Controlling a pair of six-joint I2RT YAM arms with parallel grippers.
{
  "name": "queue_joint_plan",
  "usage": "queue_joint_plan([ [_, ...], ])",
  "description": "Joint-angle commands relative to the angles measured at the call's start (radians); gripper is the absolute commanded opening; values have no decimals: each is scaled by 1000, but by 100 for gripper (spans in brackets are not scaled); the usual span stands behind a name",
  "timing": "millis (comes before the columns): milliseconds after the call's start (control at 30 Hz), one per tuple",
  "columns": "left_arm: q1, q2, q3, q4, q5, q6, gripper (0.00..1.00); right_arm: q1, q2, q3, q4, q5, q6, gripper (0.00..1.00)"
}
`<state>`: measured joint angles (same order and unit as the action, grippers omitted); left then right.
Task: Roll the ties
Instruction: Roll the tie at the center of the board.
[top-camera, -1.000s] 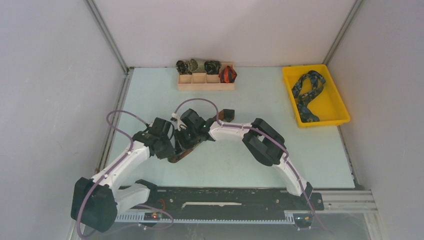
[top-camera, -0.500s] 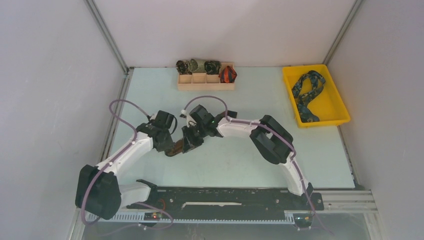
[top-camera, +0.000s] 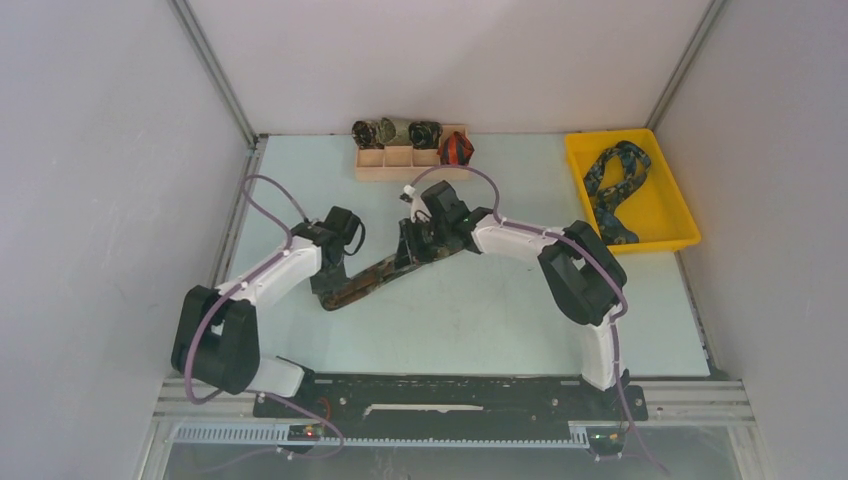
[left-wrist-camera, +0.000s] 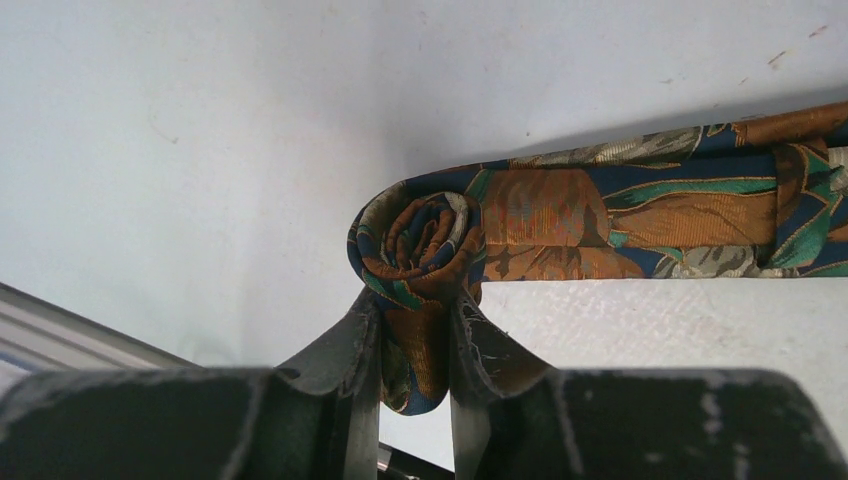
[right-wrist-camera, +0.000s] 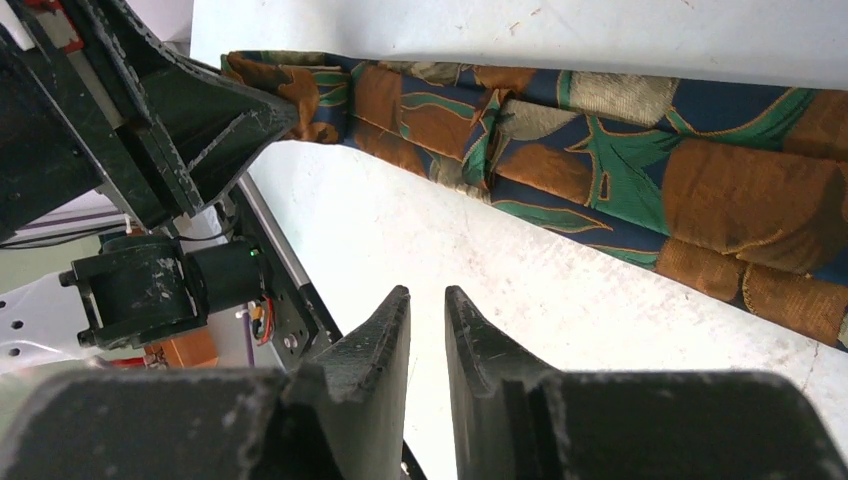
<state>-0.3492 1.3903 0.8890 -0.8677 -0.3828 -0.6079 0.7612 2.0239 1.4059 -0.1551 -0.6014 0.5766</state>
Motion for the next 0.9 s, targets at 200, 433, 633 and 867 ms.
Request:
queue_joint_plan([
  [200, -71, 173, 123, -86, -113, -7, 0, -40, -98, -42, 31, -14, 14, 22],
  [433, -121, 312, 194, -84, -102, -37, 1, -47, -106, -47, 28, -15, 12, 22],
  [633, -133, 372, 231, -70, -86, -64, 4, -52, -114, -54, 28, -15, 14, 22],
  [867, -143, 378, 242, -21, -55, -78, 42, -54, -116, -54, 28, -15, 12, 22],
])
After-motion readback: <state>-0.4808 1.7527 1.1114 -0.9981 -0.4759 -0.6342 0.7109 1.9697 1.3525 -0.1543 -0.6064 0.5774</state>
